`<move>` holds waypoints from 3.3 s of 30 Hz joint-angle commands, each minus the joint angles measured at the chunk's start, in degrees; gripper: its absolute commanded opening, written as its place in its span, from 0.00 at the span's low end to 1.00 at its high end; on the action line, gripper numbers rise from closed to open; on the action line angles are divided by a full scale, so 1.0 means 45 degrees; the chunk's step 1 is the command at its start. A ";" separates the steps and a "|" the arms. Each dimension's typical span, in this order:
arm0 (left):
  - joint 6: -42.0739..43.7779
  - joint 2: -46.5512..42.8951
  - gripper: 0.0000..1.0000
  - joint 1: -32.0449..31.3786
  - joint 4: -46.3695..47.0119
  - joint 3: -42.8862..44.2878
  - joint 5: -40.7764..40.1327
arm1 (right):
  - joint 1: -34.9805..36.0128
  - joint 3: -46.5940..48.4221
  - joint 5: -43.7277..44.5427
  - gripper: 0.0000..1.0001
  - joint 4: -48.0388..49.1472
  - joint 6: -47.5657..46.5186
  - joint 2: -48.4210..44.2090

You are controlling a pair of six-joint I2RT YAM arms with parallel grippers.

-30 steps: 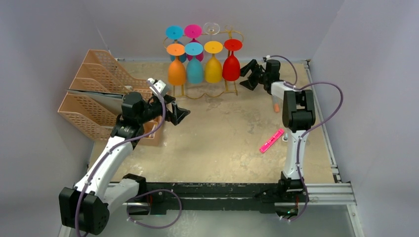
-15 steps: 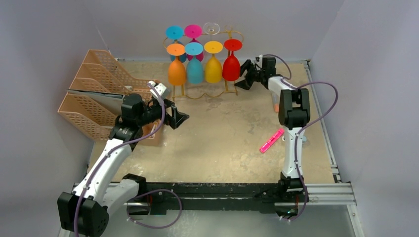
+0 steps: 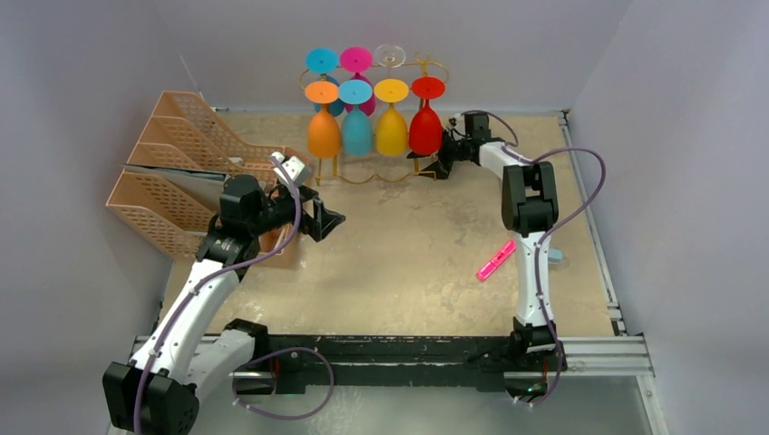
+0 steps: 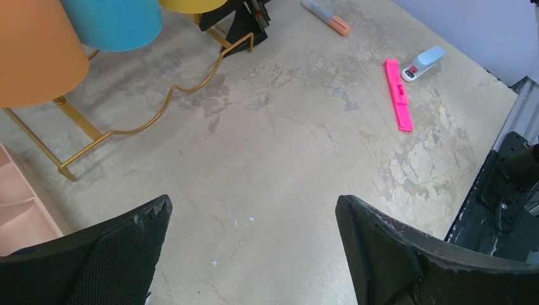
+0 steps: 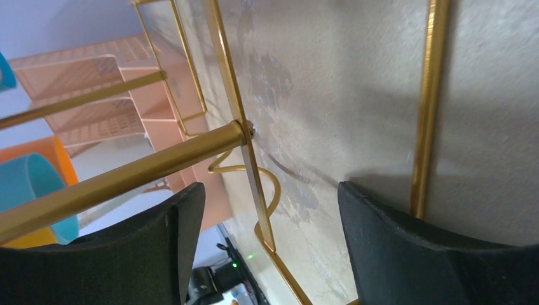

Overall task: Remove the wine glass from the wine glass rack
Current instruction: Move the wine rack to the center of the board.

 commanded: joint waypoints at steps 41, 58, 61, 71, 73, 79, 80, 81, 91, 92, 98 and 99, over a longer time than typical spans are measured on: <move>0.1556 -0.0325 1.00 -0.0014 -0.0764 0.0258 0.0766 | -0.1242 -0.5872 0.6227 0.83 -0.7022 -0.6994 -0.5003; 0.1284 0.0894 1.00 -0.0014 0.0459 -0.0044 0.1372 | -0.2769 -0.4994 0.5223 0.86 -0.7349 -0.7121 -0.6190; 0.0887 0.1207 1.00 -0.0014 0.1030 0.0081 0.1412 | -0.2947 -0.5033 0.5260 0.87 -0.7129 -0.6802 -0.6467; -0.0238 0.1299 1.00 -0.0014 0.1507 0.0907 0.1037 | -0.3435 -0.5466 0.5558 0.88 -0.6368 -0.5033 -0.7649; -0.0685 0.1450 1.00 -0.0014 0.1475 0.1396 0.1217 | -0.3539 -0.5746 0.6575 0.89 -0.6424 -0.4618 -0.7994; -0.1199 0.0763 1.00 -0.0014 0.0965 0.2830 0.1158 | -0.3767 -0.5548 0.8350 0.91 -0.8580 -0.4731 -0.9218; -0.1395 0.0532 1.00 -0.0014 0.1091 0.2954 0.1079 | -0.3767 -0.5654 0.8678 0.92 -0.9052 -0.4683 -0.9595; -0.1630 0.0255 1.00 -0.0014 0.1229 0.3048 0.1074 | -0.3755 -0.5829 0.8963 0.93 -0.9414 -0.4577 -0.9999; -0.4006 -0.3032 1.00 -0.0014 0.1152 0.1209 -0.1751 | -0.3766 -0.8731 1.0473 0.99 -0.8549 -0.3128 -1.5345; -0.4192 -0.3204 1.00 -0.0014 0.0790 0.1050 -0.2341 | -0.3767 -0.8818 1.0525 0.99 -0.8501 -0.3152 -1.5644; -0.3223 -0.3048 1.00 -0.0014 -0.0611 0.1107 -0.2391 | -0.3767 -0.9324 1.0777 0.99 -0.7695 -0.3061 -1.7131; -0.3042 -0.2896 1.00 -0.0014 -0.0896 0.1286 -0.2337 | -0.3767 -0.9283 1.0820 0.99 -0.7652 -0.3176 -1.7237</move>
